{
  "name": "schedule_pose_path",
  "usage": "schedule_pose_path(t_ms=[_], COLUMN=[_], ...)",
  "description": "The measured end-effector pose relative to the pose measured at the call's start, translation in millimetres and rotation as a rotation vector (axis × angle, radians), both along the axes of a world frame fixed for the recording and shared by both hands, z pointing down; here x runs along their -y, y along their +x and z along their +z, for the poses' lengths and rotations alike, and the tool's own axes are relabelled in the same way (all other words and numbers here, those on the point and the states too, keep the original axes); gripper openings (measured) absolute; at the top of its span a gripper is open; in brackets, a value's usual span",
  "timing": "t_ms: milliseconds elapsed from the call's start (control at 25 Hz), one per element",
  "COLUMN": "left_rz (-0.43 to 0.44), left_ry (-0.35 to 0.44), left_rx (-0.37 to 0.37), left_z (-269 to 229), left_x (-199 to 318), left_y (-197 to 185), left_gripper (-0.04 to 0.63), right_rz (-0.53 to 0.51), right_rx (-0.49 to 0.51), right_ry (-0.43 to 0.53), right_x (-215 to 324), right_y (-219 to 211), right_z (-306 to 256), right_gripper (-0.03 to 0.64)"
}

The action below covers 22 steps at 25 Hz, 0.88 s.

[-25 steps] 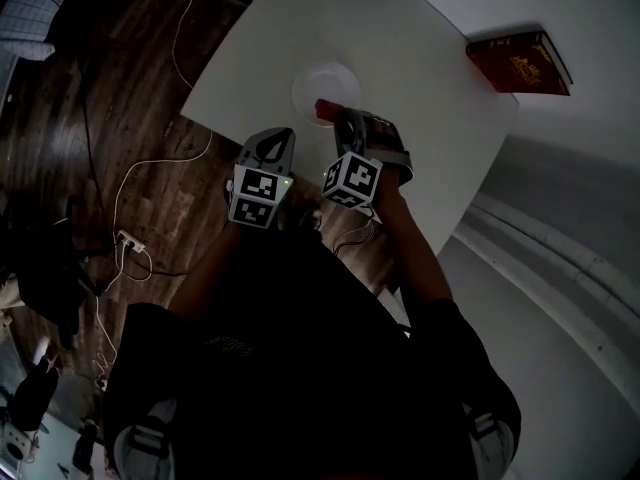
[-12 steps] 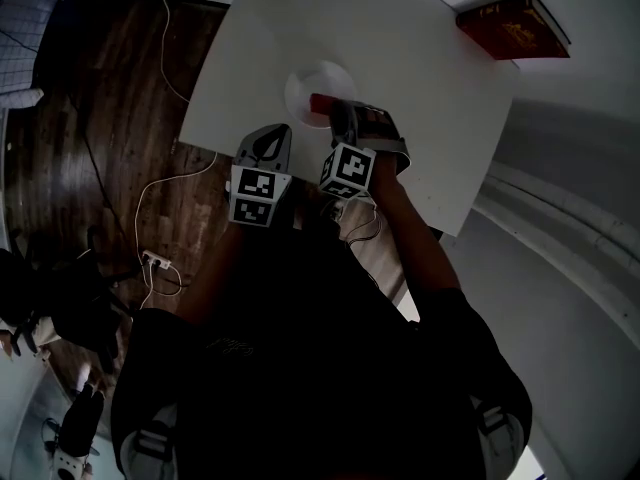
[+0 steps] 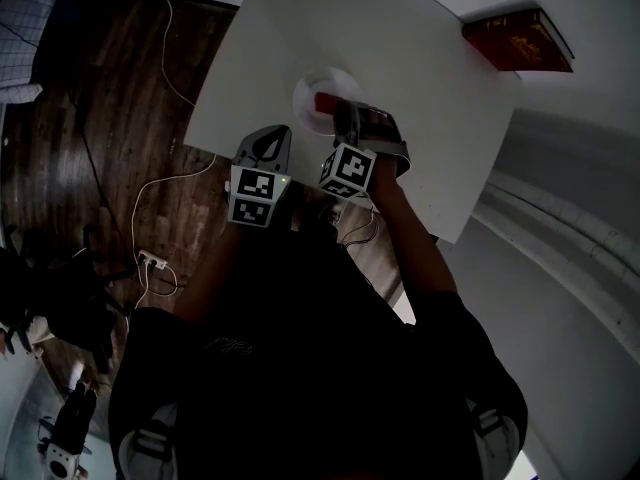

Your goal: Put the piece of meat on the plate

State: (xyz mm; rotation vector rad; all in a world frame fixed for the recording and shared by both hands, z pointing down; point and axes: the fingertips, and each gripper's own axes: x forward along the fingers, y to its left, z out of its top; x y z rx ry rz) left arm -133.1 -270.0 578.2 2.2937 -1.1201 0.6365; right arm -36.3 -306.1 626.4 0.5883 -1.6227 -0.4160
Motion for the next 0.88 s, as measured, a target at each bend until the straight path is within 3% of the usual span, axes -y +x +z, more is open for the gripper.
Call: schedule_pose_path(t_ms=[320, 880], left_rz=[-0.017, -0.027], left_ry=[-0.017, -0.035], left_rx=[-0.005, -0.025], left_z=[7.5, 10.2], left_x=[-1.6, -1.8], left_y=[-6.9, -5.0], left_gripper=[0.002, 0.002], right_rz=[-0.033, -0.063], right_rx=[-0.084, -0.120], right_ry=[0.043, 0.081], right_x=[4.4, 17.5], right_y=[0.1, -0.7], right_z=[2.9, 8.3], right_gripper=[0.098, 0.098])
